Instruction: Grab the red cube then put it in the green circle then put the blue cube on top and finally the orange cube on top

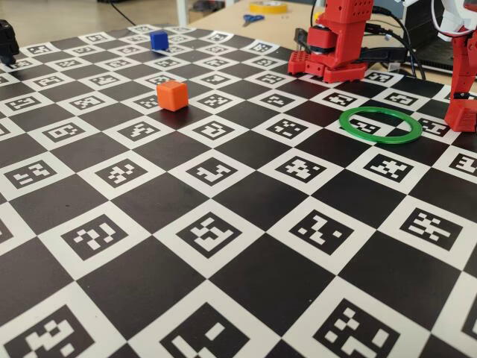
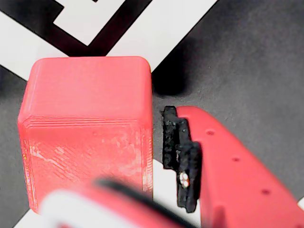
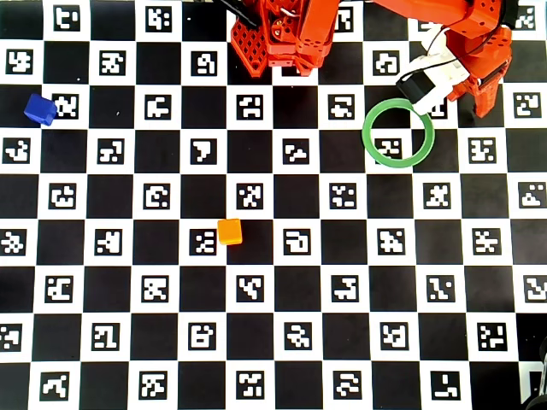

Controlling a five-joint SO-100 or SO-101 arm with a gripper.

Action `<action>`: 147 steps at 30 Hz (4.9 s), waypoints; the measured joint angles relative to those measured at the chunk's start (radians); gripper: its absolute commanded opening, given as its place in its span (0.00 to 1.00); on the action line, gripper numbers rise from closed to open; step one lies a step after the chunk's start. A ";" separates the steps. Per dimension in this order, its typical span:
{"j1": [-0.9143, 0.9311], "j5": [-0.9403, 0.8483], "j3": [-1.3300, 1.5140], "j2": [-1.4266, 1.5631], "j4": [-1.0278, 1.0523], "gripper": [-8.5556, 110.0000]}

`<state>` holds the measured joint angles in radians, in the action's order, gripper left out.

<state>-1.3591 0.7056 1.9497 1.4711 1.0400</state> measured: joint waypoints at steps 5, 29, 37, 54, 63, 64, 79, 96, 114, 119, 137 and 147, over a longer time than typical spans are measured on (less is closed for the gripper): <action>0.000 -0.002 0.000 0.000 0.000 0.18; 0.218 -0.129 -0.104 0.097 0.276 0.15; 0.353 -0.124 -0.086 0.302 0.308 0.15; 0.446 0.011 0.160 0.477 0.221 0.12; 0.407 0.092 0.225 0.483 0.158 0.11; 0.402 0.100 0.232 0.483 0.155 0.11; 0.396 0.172 0.333 0.483 0.063 0.11; 0.410 0.192 0.430 0.451 -0.103 0.11; 0.417 0.183 0.436 0.376 -0.129 0.11; 0.417 0.183 0.434 0.371 -0.135 0.11; 0.419 0.213 0.434 0.370 -0.129 0.37; 0.410 0.222 0.434 0.370 -0.126 0.47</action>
<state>-0.9495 0.9281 2.3838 1.8408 0.9143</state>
